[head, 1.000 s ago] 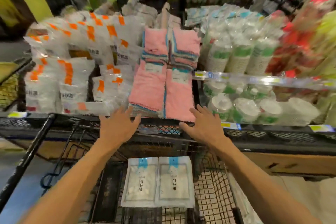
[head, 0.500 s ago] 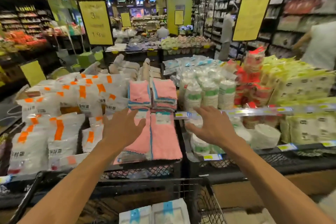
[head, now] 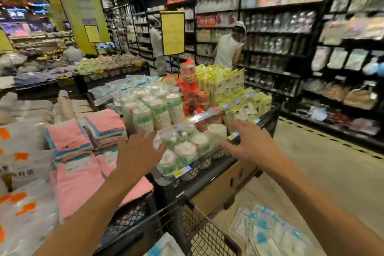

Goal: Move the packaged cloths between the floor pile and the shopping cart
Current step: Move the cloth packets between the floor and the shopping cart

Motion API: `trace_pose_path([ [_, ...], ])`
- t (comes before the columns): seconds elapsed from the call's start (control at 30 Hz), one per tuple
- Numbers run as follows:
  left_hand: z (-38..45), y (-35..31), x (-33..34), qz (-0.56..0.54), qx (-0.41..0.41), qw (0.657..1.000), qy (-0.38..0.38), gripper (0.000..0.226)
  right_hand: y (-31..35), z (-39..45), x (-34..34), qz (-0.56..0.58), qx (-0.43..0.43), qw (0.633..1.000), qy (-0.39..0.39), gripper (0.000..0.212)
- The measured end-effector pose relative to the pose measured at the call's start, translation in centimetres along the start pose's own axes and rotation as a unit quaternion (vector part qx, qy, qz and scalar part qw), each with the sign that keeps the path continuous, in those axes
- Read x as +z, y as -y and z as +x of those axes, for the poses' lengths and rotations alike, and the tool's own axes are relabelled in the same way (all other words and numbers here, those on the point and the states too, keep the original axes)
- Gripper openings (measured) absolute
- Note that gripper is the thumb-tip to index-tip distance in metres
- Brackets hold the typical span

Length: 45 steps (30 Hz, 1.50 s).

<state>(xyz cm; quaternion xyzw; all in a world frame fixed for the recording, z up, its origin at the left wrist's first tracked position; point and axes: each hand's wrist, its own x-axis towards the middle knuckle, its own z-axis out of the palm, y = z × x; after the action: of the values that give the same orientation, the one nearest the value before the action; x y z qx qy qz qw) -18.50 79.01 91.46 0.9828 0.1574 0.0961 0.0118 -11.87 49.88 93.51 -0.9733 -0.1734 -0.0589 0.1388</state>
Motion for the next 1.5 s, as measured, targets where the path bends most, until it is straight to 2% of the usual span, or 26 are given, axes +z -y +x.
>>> trace_pose_path([
  [0.37, -0.9, -16.7, 0.6, -0.057, 0.164, 0.985, 0.02, 0.062, -12.7, -9.4, -4.7, -0.005, 0.159, 0.985, -0.064, 0.083],
  [0.5, -1.8, -22.8, 1.6, -0.06, 0.195, 0.978, 0.037, 0.062, -18.5, -12.2, -5.1, 0.002, 0.187, 0.979, -0.079, 0.081],
  [0.7, -3.9, -31.7, 3.7, -0.046, 0.232, 0.971, 0.041, 0.066, -27.8, -16.2, -5.7, -0.004, 0.222, 0.973, -0.061, 0.081],
  [0.83, -4.6, -35.8, 5.9, -0.058, 0.232, 0.969, 0.064, 0.084, -33.6, -17.9, -6.5, 0.0, 0.23, 0.972, -0.05, 0.08],
  [1.07, -4.8, -40.6, 9.3, -0.043, 0.224, 0.968, 0.1, 0.065, -41.0, -18.5, -4.9, 0.015, 0.246, 0.969, -0.033, 0.081],
  [1.3, -1.9, -45.0, 13.4, -0.051, 0.229, 0.964, 0.126, 0.067, -46.0, -16.4, -1.9, 0.022, 0.272, 0.962, -0.015, 0.084],
  [1.5, 4.0, -52.1, 17.8, -0.053, 0.275, 0.951, 0.132, 0.064, -50.3, -11.3, 0.6, 0.019, 0.295, 0.955, -0.014, 0.083],
])
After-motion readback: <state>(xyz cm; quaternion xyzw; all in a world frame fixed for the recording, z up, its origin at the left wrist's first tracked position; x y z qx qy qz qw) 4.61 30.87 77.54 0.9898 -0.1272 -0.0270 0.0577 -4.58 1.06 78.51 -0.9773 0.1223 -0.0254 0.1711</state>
